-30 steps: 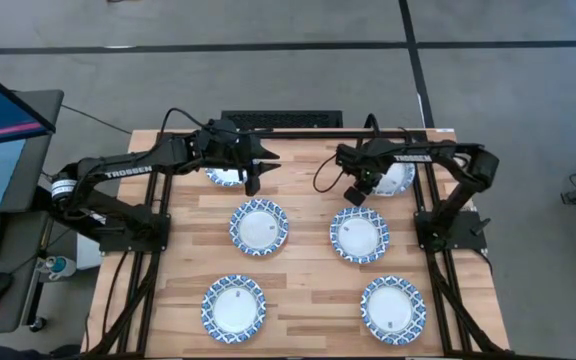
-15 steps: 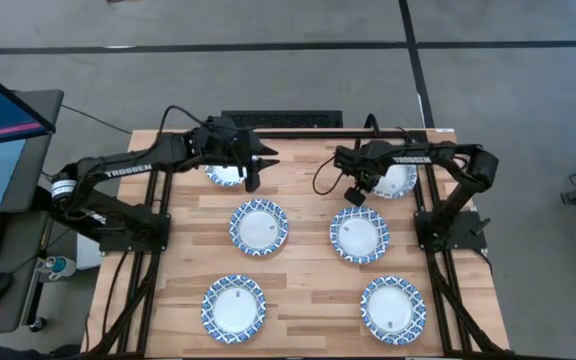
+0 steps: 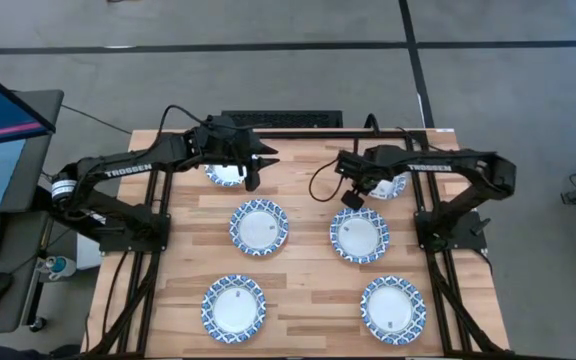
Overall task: Nest bowls inside each other
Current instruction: Stack the white bowl on top of the other white bowl
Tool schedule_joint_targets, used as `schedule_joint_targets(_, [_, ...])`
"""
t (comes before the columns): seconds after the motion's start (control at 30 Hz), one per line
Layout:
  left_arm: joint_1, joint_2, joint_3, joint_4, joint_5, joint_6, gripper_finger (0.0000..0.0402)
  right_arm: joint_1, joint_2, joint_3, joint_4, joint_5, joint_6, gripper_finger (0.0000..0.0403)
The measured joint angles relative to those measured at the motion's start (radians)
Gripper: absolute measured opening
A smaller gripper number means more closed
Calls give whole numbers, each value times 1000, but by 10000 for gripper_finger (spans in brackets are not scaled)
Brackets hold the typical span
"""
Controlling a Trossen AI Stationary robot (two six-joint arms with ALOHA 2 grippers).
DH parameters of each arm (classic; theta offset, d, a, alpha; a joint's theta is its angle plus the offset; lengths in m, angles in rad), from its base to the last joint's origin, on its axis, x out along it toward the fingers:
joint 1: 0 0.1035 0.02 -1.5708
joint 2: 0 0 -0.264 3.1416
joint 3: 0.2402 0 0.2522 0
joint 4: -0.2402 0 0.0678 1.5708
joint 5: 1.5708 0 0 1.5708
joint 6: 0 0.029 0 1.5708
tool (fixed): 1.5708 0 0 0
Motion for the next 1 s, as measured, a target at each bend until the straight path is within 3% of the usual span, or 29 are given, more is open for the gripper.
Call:
schedule_joint_targets(0.3, [0,-7,1,0,0,-12,100,98,6,111,-97,18,66,2])
schedule_joint_targets(0.73, [-5,-38,2,-35,6,-44,100,357,6,126,-116,-11,325,3])
schedule_joint_targets(1.0, [-64,-80,2,-38,21,-48,100,497,6,130,-112,-36,455,2])
